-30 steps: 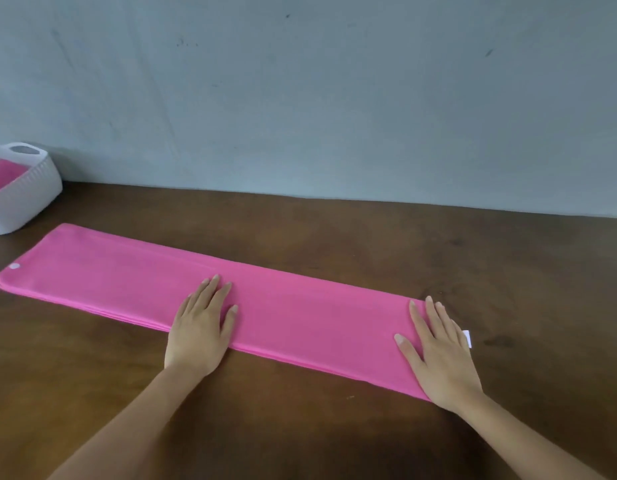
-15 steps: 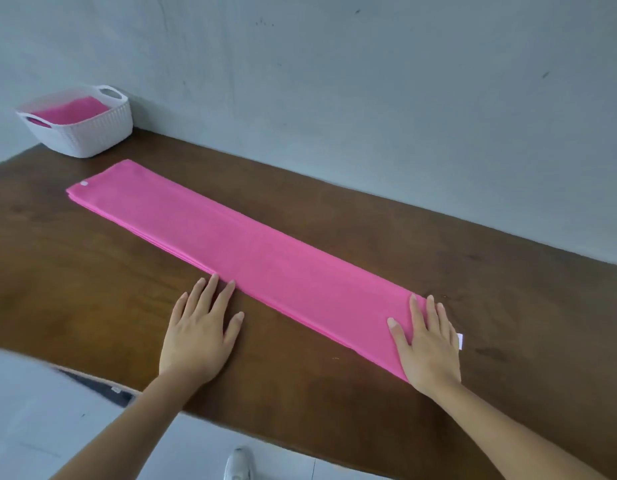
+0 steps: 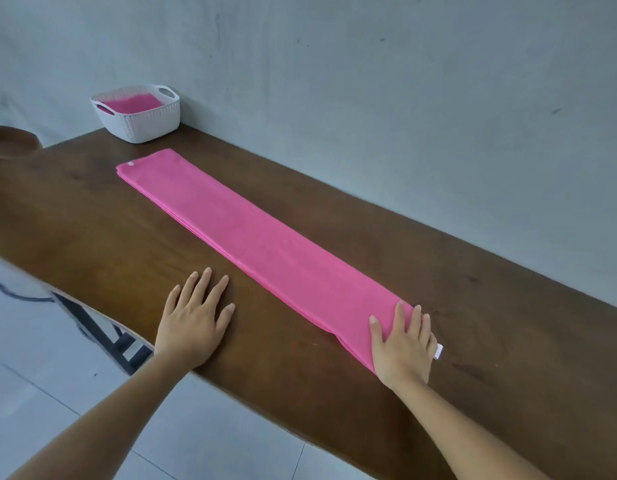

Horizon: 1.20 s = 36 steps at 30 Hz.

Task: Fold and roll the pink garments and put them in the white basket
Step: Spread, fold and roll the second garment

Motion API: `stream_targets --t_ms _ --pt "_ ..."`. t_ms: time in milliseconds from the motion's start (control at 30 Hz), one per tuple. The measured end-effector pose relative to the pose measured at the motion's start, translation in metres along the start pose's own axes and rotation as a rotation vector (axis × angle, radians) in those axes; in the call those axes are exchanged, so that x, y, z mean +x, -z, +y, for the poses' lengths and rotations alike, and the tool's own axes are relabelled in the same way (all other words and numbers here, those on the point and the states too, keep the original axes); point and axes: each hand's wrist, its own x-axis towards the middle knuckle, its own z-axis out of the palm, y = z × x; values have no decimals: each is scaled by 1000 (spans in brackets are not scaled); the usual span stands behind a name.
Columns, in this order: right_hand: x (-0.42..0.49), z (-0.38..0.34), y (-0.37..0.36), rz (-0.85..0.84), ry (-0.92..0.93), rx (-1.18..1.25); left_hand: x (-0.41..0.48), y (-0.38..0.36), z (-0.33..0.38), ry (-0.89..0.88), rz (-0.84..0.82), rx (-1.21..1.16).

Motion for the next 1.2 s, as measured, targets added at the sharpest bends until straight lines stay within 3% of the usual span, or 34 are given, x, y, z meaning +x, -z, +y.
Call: stream_targets --t_ms 367,700,900,1033,1200 --pt "6 16 -3 -76 138 70 -51 -8 70 376 53 9" --pt "17 66 11 -169 485 71 -85 -18 184 585 43 -96" --pt "38 108 15 -144 670 155 -95 -18 270 368 73 -289" --pt "52 134 14 -187 763 273 -97 -17 308 134 56 -166" --pt "55 157 12 -128 685 450 -93 -22 323 -35 28 -67"
